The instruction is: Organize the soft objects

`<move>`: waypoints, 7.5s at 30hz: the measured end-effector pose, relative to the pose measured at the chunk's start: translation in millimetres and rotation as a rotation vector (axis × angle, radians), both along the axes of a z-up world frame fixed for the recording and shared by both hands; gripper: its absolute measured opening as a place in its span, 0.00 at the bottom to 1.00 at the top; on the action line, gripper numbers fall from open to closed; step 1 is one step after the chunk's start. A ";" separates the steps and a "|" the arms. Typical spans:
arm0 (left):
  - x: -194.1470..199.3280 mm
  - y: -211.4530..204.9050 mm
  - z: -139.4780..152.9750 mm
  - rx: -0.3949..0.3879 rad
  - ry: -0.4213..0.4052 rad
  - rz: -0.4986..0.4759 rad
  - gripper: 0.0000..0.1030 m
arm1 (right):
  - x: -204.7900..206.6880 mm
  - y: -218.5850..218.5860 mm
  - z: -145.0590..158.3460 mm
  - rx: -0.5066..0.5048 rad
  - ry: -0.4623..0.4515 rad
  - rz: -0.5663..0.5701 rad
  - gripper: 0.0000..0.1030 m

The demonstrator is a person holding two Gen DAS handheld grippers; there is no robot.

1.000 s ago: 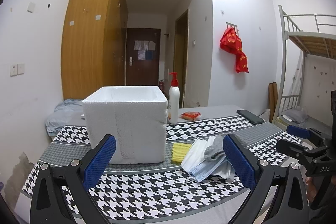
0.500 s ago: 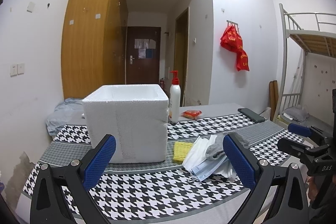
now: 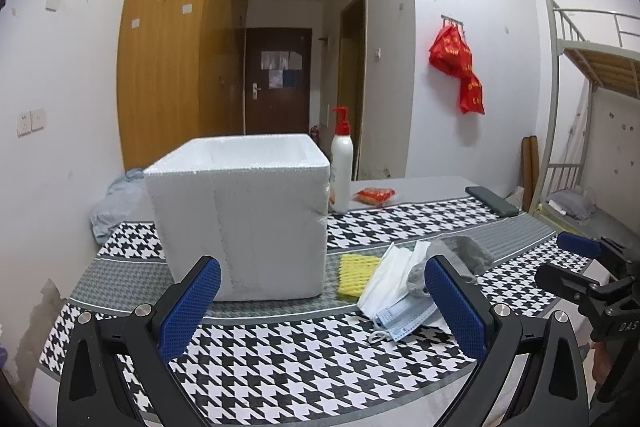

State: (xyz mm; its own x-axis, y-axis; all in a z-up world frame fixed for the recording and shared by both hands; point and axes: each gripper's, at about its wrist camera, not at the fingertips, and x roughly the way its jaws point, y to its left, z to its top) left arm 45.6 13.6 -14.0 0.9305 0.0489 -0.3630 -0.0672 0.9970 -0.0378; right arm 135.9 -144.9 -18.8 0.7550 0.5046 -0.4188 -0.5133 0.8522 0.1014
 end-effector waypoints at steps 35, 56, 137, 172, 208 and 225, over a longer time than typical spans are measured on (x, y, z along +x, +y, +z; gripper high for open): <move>64.2 -13.1 -46.1 -0.040 0.211 -0.144 0.99 | 89.9 21.2 -29.9 -0.061 0.244 0.030 1.00; 79.4 -20.3 -59.7 -0.069 0.256 -0.172 0.99 | 119.8 16.9 -48.2 -0.077 0.364 0.049 0.30; 74.8 -42.3 -49.8 -0.050 0.232 -0.231 0.99 | 114.3 -27.3 -3.2 0.114 0.309 0.140 0.10; 120.5 -92.4 -63.7 -0.062 0.355 -0.369 0.70 | 76.0 -106.9 -48.9 0.037 0.343 -0.147 0.69; 79.2 -51.9 -19.5 -0.069 0.190 -0.324 0.17 | 99.3 -69.0 -65.4 -0.042 0.402 -0.130 0.69; 67.5 -27.8 -29.9 -0.061 0.203 -0.254 0.17 | 115.1 -45.3 -72.0 -0.161 0.393 -0.192 0.69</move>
State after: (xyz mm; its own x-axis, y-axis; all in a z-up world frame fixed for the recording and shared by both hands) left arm 113.1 -14.2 -43.9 0.8188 -0.2031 -0.5370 0.1712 0.9792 -0.1093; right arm 250.9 -190.2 -90.8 0.5962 0.2764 -0.7537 -0.2942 0.9488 0.1152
